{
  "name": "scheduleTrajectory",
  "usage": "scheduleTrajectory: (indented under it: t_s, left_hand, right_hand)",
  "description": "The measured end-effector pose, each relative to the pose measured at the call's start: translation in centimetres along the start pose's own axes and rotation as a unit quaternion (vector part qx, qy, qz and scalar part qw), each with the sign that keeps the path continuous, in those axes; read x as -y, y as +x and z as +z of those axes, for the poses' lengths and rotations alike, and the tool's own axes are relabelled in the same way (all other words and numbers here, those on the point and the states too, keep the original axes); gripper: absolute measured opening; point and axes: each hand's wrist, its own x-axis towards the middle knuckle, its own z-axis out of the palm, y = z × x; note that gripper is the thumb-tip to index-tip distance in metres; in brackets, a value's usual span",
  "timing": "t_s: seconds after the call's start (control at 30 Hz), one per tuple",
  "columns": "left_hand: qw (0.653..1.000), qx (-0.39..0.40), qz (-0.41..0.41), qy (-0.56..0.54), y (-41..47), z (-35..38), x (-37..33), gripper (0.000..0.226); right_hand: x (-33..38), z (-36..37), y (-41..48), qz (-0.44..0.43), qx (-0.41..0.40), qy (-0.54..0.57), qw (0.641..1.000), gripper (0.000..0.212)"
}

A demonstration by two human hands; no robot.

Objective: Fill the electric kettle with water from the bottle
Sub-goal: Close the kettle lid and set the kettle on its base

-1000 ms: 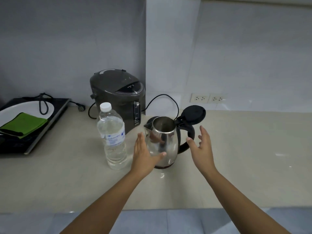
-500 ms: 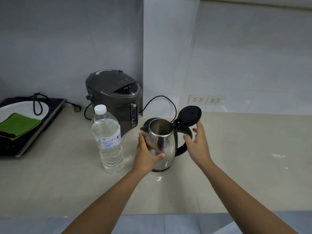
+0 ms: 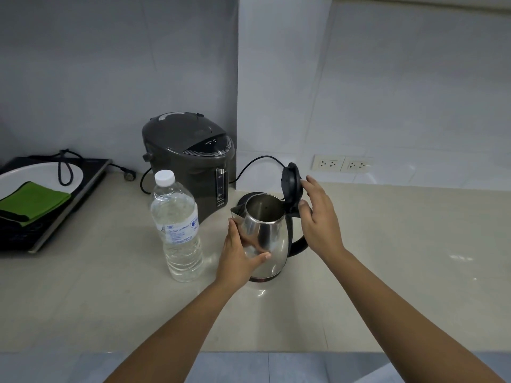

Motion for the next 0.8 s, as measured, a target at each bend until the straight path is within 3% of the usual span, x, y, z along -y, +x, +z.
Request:
scheduleTrajectory:
  t_s: [0.17,0.43,0.63,0.8]
  left_hand:
    - [1.0,0.0,0.005,0.013,0.1,0.0,0.1,0.14]
    - [1.0,-0.005,0.004,0.027,0.1,0.0,0.3,0.138]
    - [0.999,-0.007,0.004,0.034,0.1,-0.1,0.3,0.138]
    - [0.999,-0.012,0.009,0.038,0.0,-0.1,0.4,0.138]
  right_hand:
    - [1.1,0.7,1.1,-0.033,0.011,0.012,0.999,0.029]
    - [2.5,1.3,3.9,0.02,-0.001,0.083,0.996,0.008]
    - [3.1,2.2,3.4,0.082,0.041,0.075,0.993,0.031]
    - [3.9,2.5,3.3,0.02,0.062,-0.046,0.997,0.031]
